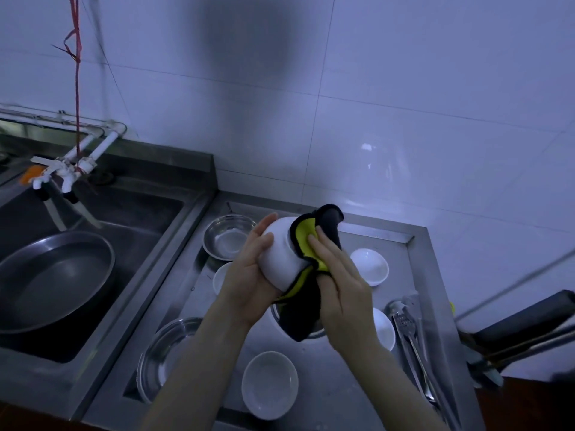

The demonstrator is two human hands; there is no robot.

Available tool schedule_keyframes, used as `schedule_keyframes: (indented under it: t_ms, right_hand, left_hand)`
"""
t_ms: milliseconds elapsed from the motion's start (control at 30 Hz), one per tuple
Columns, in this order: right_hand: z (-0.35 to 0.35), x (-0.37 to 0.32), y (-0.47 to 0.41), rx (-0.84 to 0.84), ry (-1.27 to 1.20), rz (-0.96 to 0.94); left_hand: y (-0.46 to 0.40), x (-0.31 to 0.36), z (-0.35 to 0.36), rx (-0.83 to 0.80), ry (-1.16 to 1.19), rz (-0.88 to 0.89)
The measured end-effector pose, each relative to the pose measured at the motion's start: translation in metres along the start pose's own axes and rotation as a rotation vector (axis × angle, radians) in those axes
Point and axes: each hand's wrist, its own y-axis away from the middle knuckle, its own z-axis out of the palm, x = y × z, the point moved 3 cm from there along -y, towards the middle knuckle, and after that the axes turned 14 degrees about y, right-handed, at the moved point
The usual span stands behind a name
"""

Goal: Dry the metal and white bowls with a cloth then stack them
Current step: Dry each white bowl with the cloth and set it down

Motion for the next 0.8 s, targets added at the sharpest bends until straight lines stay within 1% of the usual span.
schedule_keyframes:
  t_ms: [33,67,167,233,300,367,433,500,567,700,800]
  right_hand:
    - [-0.002,0.003,0.001,-0.013,-0.037,0.034]
    - [-0.004,0.001,0.004,-0.021,-0.038,0.028]
    - [-0.005,-0.016,0.015,-0.054,0.09,-0.136]
    - [-0.003,-0.014,0.005,-0.113,0.124,-0.158]
    - [-0.002,-0.006,-0.006,-0.183,0.073,-0.063]
    - [-0.005,0.006,-0.007,-0.196,-0.075,0.116]
    - [-0.013,0.017,0.005,-0.125,-0.158,0.319]
    - [-0.022,0.028,0.022,-0.027,-0.117,0.414]
    - [-0.029,0.031,0.037,0.014,-0.033,0.406]
    - [-0.02,0.021,0.056,-0.071,0.196,0.271]
    - [-0.019,0.027,0.063,-0.036,0.271,0.285]
  left_hand:
    - [0.0,0.0,0.0,0.001,0.005,0.009]
    - [0.0,0.0,0.0,0.0,0.018,0.017]
    - [0.003,-0.005,-0.004,0.011,0.044,0.019]
    - [0.005,-0.008,-0.008,0.026,0.005,0.013]
    - [0.008,-0.01,-0.011,0.04,-0.037,0.0]
    - [0.008,-0.01,-0.013,0.053,-0.03,-0.014]
    - [0.006,-0.009,-0.016,0.08,-0.011,-0.006]
    - [0.001,-0.009,-0.019,0.123,0.016,0.007]
    - [-0.005,-0.014,-0.02,0.177,0.045,-0.001]
    - [-0.014,-0.036,-0.011,0.178,0.031,-0.116]
    - [-0.018,-0.052,-0.006,0.2,-0.037,-0.195]
